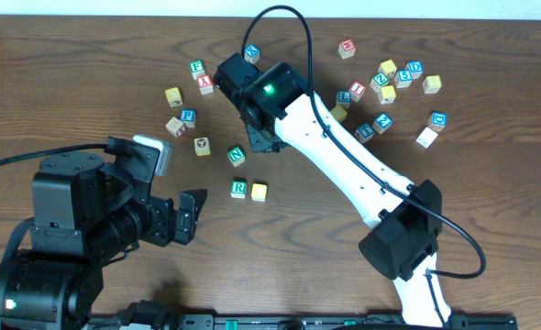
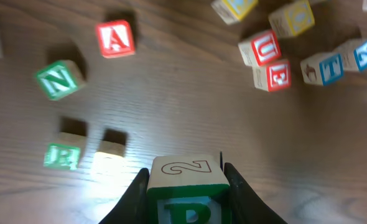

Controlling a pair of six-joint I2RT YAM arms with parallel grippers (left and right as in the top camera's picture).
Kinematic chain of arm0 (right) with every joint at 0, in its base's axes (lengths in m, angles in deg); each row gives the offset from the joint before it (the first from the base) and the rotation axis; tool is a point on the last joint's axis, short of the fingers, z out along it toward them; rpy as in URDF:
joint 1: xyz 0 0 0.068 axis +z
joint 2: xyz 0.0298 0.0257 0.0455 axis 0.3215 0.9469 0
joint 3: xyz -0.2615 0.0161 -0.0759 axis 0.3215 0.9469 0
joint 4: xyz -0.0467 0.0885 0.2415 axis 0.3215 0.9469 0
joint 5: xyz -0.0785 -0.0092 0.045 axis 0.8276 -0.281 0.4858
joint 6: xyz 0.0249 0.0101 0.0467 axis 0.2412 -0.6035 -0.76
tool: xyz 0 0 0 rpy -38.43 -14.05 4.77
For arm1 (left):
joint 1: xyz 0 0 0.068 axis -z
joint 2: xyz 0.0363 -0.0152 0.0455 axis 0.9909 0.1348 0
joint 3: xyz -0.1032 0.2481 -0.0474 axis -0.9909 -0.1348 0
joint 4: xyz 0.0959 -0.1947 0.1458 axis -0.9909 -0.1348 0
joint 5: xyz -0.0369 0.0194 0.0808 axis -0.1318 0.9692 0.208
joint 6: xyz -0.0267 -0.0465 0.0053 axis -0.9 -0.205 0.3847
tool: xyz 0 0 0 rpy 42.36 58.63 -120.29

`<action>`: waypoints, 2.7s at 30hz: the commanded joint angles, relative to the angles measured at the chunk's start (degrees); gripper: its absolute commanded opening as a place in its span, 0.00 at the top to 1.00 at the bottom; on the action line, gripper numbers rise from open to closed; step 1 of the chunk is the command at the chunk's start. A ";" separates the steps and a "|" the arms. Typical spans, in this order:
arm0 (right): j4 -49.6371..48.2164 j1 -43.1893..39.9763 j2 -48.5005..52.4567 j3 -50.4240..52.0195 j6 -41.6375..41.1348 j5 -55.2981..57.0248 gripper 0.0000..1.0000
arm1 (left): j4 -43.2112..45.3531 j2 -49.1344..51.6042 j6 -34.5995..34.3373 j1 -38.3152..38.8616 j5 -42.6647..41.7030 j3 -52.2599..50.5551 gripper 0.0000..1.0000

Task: Spell out ROBOT
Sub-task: 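Lift the B block and carry it toward the R and O blocks, then lower the B block to the right of the O block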

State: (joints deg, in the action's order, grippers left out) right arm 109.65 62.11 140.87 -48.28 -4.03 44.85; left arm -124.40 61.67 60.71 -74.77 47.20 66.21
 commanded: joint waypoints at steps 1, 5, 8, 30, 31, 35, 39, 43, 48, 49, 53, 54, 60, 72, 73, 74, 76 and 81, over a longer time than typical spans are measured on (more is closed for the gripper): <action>-0.46 -0.17 -1.01 4.17 -2.97 2.95 0.99 | -0.15 -0.11 0.35 -0.35 -0.68 0.15 0.02; -4.83 -0.17 -5.60 12.68 -3.32 2.89 0.99 | -0.15 -0.11 0.35 -0.35 -0.68 0.15 0.02; -9.73 -0.15 -10.82 20.22 -4.20 1.81 0.99 | -0.13 -0.11 0.35 -0.35 -0.68 0.15 0.02; -34.80 4.70 -20.52 50.34 -17.79 -1.84 0.99 | -0.15 -0.11 0.35 -0.35 -0.68 0.15 0.02; -35.52 4.72 -20.52 51.01 -18.18 -1.68 0.99 | -0.15 -0.11 0.35 -0.35 -0.68 0.15 0.02; -39.08 4.74 -20.52 54.80 -18.82 -0.98 0.99 | -0.15 -0.11 0.35 -0.35 -0.68 0.15 0.02; -42.84 5.16 -20.52 57.92 -18.82 -1.46 0.99 | -0.13 -0.11 0.35 -0.35 -0.68 0.15 0.02; -44.13 5.79 -20.52 58.64 -18.75 -1.16 0.99 | -0.15 -0.11 0.35 -0.35 -0.68 0.15 0.02; -46.14 7.19 -20.52 59.84 -18.78 -0.72 0.99 | -0.13 -0.11 0.35 -0.35 -0.68 0.15 0.02; -46.71 7.45 -20.52 60.19 -18.78 -0.59 0.99 | -0.15 -0.11 0.35 -0.35 -0.68 0.15 0.02; -49.33 8.87 -20.44 61.42 -18.78 -0.33 0.99 | -0.15 -0.11 0.35 -0.35 -0.70 0.15 0.02; -49.70 9.18 -20.39 61.42 -18.78 -0.11 0.99 | -0.15 -0.11 0.35 -0.35 -0.68 0.15 0.02; -50.38 9.49 -20.26 61.42 -18.75 0.35 0.99 | -0.15 -0.11 0.35 -0.35 -0.68 0.15 0.02; -51.04 9.57 -19.45 61.46 -18.78 2.51 0.99 | -0.13 -0.11 0.35 -0.35 -0.68 0.15 0.02; -51.30 9.57 -19.45 61.46 -18.75 2.62 0.99 | -0.15 -0.11 0.35 -0.35 -0.68 0.15 0.02; -51.63 9.57 -19.43 61.46 -18.75 2.67 0.99 | -0.15 -0.11 0.35 -0.35 -0.68 0.15 0.02; -52.02 9.57 -19.34 61.46 -18.75 2.89 0.99 | -0.13 -0.11 0.35 -0.35 -0.68 0.15 0.02; -52.98 9.57 -18.60 61.46 -18.73 4.57 0.99 | -0.15 -0.11 0.35 -0.35 -0.68 0.15 0.02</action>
State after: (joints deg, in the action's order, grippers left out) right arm 57.22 71.29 120.92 12.81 -22.15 46.55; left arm -124.40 61.67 60.71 -74.77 47.20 66.21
